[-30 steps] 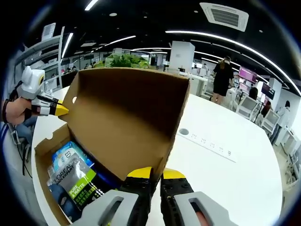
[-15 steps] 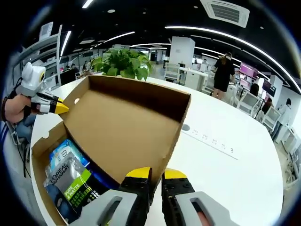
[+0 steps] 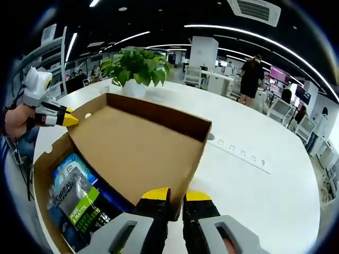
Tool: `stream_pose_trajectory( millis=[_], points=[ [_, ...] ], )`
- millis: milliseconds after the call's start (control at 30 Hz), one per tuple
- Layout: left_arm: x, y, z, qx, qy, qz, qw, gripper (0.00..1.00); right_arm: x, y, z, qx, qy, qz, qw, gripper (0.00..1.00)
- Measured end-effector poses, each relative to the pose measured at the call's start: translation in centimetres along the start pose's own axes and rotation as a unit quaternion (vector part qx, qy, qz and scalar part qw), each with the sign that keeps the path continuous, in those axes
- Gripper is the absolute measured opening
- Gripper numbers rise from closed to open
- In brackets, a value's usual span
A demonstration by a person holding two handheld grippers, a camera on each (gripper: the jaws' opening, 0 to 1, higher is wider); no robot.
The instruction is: Operate the shoe box by opening the lid, removing the specified soft item, and placing it in the target area until the item is outside and the box remains undamaged.
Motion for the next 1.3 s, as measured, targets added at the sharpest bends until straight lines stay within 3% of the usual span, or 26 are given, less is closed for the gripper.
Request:
stream_pose_trajectory(
  millis=[367,700,1300],
  points=[
    [-1.1,-0.3,-1.3,-0.009,0.025,-0.001,0.9997,0.07,-1.4,0.1,-0.3,0.002,0.014,-0.018,0.9997,0.07],
    [-1.3,-0.1,-1.6,-0.019,0.035,0.003,0.9992,0.07,-1.4,0.2,-0.5,-0.005,0.014,-0.025,0.9996,0.06],
    [-2.8,0.1,0.4,-0.010,0.049,0.011,0.9987,0.08,-1.2,2.4,0.7,0.006,0.009,-0.024,0.9996,0.09]
  ],
)
Point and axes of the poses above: the point that each gripper's makers call its tool centre point, and the gripper's own axes: z roughly backward along the fingers, y roughly to its left, x roughly out of its top, the point moved 4 cm from there along z, roughly backward along the fingers, and after that the axes turned 3 degrees about -x, right-handed, at the moved point
